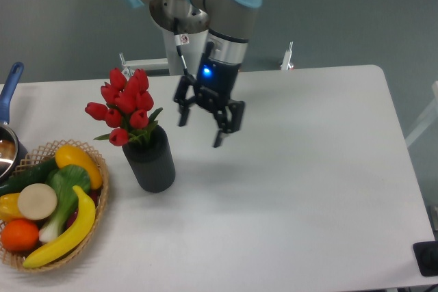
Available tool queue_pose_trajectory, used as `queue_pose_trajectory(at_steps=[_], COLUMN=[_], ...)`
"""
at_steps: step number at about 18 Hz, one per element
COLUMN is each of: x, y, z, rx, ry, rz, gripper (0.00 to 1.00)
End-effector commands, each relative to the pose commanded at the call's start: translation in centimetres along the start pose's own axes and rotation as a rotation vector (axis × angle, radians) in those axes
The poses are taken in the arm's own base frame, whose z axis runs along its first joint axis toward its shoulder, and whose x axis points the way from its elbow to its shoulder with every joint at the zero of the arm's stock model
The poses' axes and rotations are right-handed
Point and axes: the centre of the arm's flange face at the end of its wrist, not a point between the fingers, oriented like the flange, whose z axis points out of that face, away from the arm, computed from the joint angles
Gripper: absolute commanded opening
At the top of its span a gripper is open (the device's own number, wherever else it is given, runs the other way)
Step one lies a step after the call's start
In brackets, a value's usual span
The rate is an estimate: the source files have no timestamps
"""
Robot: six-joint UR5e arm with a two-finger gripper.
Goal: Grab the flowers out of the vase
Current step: 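Move the open gripper toward the red tulips in the black vase, then close the gripper around the tulip stems above the vase rim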
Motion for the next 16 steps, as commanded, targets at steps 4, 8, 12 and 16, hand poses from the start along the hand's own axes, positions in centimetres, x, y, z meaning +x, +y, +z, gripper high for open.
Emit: queue_pose_trajectory(at_steps=[4,8,12,16], x=[1.5,2.2,2.3,0.9], y=[1.5,1.9,1.2,1.4], z=[0.9,1.2,1.5,3.2], rx=[0.001,-0.001,0.077,0.114], ry=[0.031,0.041,0.074,0.114], rz=[0.067,0.084,0.078,0.060], gripper=[1.00,1.00,1.00,1.00])
